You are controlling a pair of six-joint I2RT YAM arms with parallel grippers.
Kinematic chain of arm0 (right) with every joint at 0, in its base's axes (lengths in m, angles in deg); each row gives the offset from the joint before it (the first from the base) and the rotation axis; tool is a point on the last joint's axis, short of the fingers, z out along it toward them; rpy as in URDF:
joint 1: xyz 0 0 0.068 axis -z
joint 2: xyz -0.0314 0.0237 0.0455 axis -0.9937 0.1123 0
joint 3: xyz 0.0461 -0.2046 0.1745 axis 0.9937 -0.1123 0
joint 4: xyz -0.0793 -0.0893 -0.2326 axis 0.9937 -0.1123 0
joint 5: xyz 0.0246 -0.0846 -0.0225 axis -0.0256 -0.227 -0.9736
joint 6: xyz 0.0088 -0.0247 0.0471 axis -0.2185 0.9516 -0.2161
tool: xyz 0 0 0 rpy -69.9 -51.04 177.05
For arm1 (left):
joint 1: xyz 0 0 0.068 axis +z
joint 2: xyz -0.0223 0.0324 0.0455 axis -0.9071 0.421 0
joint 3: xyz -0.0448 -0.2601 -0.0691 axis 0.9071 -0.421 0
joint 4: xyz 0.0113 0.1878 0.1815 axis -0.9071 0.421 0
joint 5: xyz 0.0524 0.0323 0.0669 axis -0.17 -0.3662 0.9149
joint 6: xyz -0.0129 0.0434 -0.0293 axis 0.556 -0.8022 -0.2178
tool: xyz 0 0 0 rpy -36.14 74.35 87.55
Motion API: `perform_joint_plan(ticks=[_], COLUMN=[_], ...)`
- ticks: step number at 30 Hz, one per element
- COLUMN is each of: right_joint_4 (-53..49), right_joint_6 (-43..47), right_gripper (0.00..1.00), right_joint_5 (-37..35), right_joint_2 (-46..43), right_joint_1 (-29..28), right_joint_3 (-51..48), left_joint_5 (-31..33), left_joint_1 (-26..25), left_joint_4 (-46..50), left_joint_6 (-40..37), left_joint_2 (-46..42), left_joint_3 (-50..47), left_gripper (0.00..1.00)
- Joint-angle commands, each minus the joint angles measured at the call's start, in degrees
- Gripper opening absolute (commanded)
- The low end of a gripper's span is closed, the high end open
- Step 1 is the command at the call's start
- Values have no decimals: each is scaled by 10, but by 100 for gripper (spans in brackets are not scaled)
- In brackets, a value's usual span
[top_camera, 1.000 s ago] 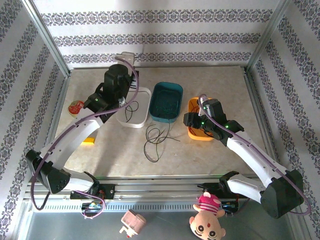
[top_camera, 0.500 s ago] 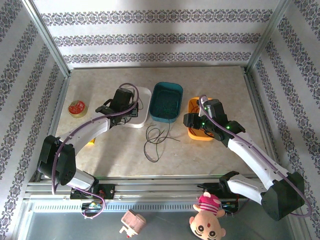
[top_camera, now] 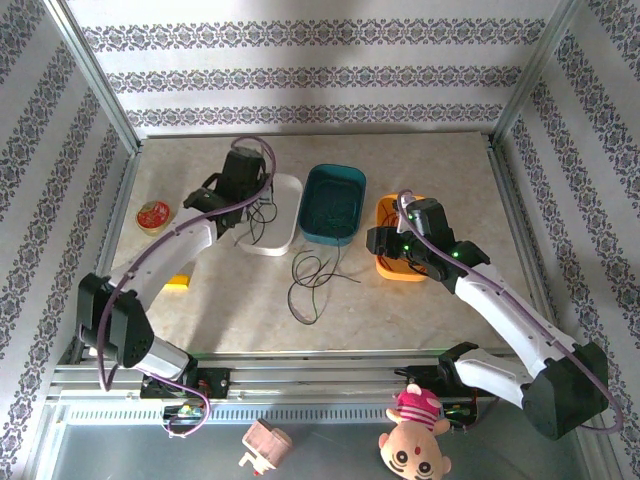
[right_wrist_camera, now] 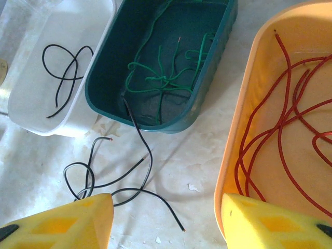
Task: Untangle the cables
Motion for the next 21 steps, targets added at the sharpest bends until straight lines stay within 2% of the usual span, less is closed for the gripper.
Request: perform_joint_plan(ticks=[1, 5, 8, 10, 15, 18, 21], right_joint_4=[-10, -3, -1, 3, 1, -2, 1], right_joint_6=[8, 8, 6, 2, 4, 6, 3], right_gripper=[57, 57, 57, 57, 57, 57, 57], right_joint_5=[-14, -11, -6, -7, -9, -9, -9], right_joint_2=[-22, -15, -6, -5, -7, -6, -6], right_joint_1=[7, 8, 8, 8, 8, 9, 9], right_joint_3=[-15, -18, -11, -10, -11, -11, -12], left_joint_5=[184, 241, 232, 188, 22, -45, -81], left_joint_1=[3, 3, 3, 3, 3, 3, 2], left_joint_4=[63, 46, 24, 12, -25, -46, -62], left_joint_6=[-112, -197, -223, -219, -163, -133, -115], left_joint_2=[-54, -58, -56, -59, -75, -79, -80], left_joint_3=[39, 84, 114, 127, 128, 113, 85], left_gripper=[0, 0, 0, 0, 0, 0, 0])
